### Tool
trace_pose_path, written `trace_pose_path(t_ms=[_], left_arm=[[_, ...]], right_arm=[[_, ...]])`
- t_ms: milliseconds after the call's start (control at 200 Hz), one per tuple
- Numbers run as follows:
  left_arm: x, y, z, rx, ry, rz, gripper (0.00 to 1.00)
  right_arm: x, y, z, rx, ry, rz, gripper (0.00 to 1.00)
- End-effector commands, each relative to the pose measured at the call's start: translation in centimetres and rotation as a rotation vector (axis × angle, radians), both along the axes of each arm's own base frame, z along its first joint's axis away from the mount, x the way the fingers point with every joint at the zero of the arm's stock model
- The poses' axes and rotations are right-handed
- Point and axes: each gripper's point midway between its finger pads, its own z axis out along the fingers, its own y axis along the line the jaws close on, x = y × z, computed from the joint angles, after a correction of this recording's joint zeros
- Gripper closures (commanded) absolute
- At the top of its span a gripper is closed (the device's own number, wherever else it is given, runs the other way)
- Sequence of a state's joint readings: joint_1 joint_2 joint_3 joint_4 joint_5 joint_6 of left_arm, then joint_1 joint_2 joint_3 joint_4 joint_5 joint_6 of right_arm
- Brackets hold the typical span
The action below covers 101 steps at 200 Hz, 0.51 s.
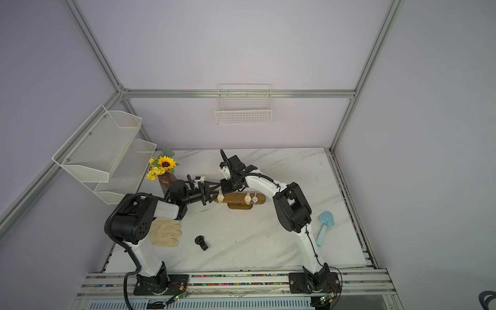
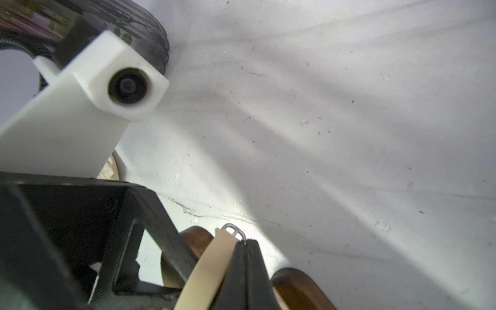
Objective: Place watch on stand
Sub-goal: Place the watch on the stand.
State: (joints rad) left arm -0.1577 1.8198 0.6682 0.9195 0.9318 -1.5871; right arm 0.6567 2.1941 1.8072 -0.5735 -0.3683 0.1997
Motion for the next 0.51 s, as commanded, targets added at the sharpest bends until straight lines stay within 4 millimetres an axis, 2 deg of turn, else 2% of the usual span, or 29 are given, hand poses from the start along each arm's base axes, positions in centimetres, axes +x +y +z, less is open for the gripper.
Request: trace_pose_path(t_ms=[0,315,500], left_arm=[[-0.2,-0.1,0.0,0.068,0.022,-0.022,0.49],[-0.4,1.1,0.8,0.258,-0.004,-0.044,0.43],[-0.6,1.5,0.8,0.31,-0.004,-0.047,0.4]], right_arm=[[-0.6,0.1,2.2,0.022,-0.033,0.021,1.0],[-0.6,-0.2,2.7,0.019,-0.047,0.015,1.0],[-0.2,-1.3,3.1,0.014,-0.063,-0.01,1.0]])
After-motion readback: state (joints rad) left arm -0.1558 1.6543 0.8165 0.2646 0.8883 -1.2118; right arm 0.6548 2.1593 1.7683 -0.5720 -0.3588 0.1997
